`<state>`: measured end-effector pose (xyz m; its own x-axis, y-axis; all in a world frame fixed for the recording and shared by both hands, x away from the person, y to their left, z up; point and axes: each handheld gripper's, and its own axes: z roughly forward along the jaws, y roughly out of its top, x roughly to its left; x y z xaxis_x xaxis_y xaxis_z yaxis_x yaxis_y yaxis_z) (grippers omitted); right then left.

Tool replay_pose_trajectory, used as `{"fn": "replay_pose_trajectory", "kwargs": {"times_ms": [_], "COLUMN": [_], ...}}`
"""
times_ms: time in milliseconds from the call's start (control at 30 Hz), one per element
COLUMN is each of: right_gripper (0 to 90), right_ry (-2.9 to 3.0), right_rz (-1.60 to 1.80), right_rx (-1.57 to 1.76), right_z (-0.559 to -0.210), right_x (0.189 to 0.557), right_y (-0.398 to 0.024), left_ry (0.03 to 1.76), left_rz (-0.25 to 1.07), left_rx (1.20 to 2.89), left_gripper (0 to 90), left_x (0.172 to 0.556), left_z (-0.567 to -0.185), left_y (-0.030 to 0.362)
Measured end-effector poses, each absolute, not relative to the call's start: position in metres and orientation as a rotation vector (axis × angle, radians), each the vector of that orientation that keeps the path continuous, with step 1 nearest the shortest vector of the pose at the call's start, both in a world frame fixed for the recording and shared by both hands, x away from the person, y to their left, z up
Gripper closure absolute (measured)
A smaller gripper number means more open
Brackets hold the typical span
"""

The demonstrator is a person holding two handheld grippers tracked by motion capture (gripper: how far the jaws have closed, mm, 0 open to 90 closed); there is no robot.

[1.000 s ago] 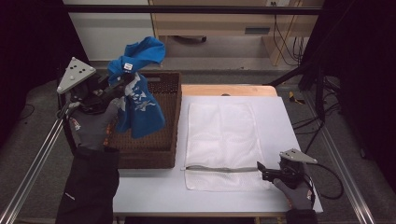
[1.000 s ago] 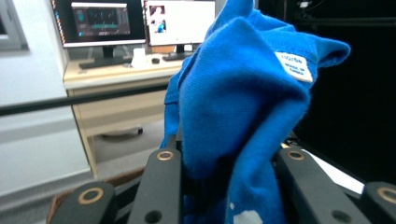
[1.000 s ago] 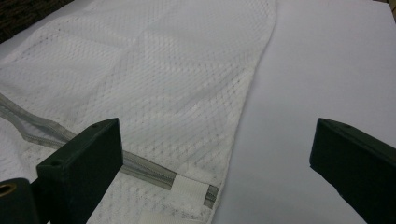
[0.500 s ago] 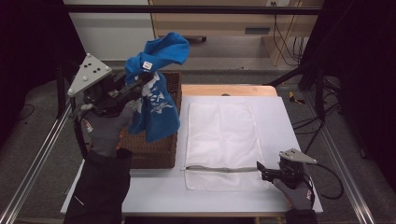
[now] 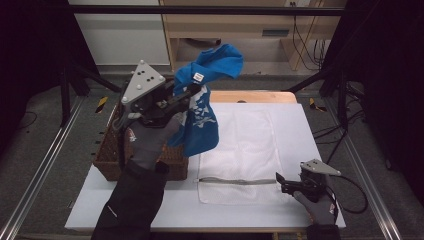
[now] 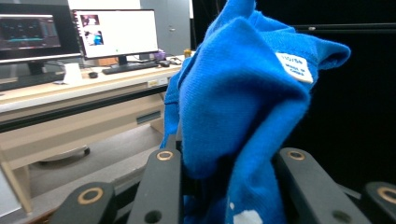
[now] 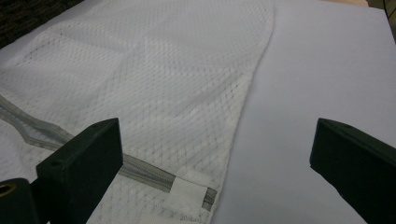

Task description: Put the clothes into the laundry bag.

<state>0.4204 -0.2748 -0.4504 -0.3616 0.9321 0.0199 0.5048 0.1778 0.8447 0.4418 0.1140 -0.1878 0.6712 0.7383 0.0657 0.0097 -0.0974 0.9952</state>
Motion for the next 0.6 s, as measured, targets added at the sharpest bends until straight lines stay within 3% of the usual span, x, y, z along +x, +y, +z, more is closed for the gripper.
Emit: {"fn": "replay_pose_trajectory", "kwargs": {"times_ms": [600], "right_gripper": [3.3], "right_ry": [1.951], "right_rz": [1.091], "right_rx": [1.361], "right_z": [-0.452], "right_x": [0.421], "right_y": [-0.276], "left_ry": [0.606], "left_rz": [0.574], "left_rx": [1.672], "left_gripper": [70.4], "left_x": [0.468], "left_z": [-0.24], "left_y": [0.048]}}
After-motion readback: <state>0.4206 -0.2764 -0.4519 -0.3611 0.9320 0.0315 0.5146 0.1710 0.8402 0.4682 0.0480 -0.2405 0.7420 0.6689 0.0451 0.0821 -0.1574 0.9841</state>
